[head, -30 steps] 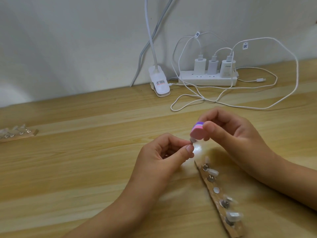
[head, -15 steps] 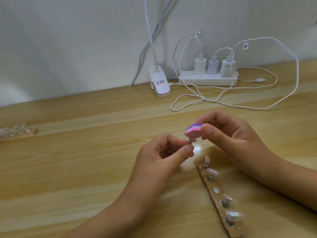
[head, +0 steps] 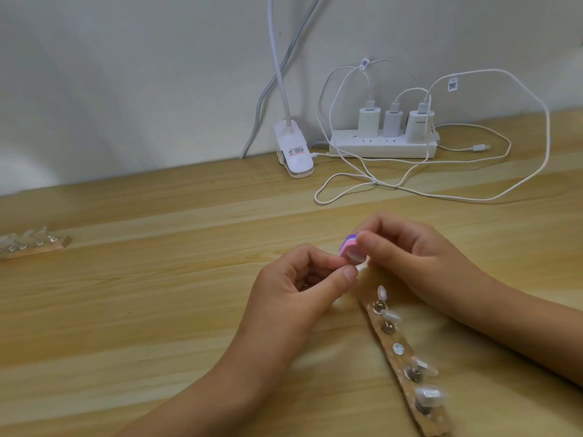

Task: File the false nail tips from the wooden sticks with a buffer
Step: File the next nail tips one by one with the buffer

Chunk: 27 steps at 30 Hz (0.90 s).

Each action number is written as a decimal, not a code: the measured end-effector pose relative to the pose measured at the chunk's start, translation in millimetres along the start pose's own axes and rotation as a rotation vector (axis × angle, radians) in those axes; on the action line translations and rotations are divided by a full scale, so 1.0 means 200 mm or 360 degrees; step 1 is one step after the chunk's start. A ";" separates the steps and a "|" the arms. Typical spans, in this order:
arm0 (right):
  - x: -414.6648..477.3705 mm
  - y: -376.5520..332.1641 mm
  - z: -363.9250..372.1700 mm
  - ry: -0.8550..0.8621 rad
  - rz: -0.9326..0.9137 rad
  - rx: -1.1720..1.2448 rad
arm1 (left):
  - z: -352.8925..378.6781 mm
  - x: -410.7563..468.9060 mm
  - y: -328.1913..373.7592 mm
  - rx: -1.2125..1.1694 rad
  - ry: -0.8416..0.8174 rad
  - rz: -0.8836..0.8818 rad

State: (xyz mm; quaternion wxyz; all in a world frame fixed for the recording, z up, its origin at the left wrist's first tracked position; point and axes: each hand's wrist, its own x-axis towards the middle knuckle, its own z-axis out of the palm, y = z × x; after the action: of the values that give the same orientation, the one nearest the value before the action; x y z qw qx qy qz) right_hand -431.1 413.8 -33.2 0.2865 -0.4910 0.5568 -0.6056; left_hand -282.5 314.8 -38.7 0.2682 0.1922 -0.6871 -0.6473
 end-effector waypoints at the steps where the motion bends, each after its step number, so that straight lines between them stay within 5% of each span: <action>1: 0.00 0.00 0.00 0.0007 0.0007 -0.0001 | 0.00 0.00 0.00 0.0002 -0.0001 -0.0006; 27: -0.02 -0.01 -0.01 0.0095 -0.0114 -0.0102 | 0.01 0.00 0.01 0.0005 -0.0032 -0.0004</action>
State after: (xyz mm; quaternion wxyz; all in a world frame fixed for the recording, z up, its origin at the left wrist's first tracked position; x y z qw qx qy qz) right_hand -430.3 418.5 -32.2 0.2321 -0.5011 0.5664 -0.6117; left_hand -282.4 316.5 -35.9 0.2602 0.1871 -0.6905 -0.6484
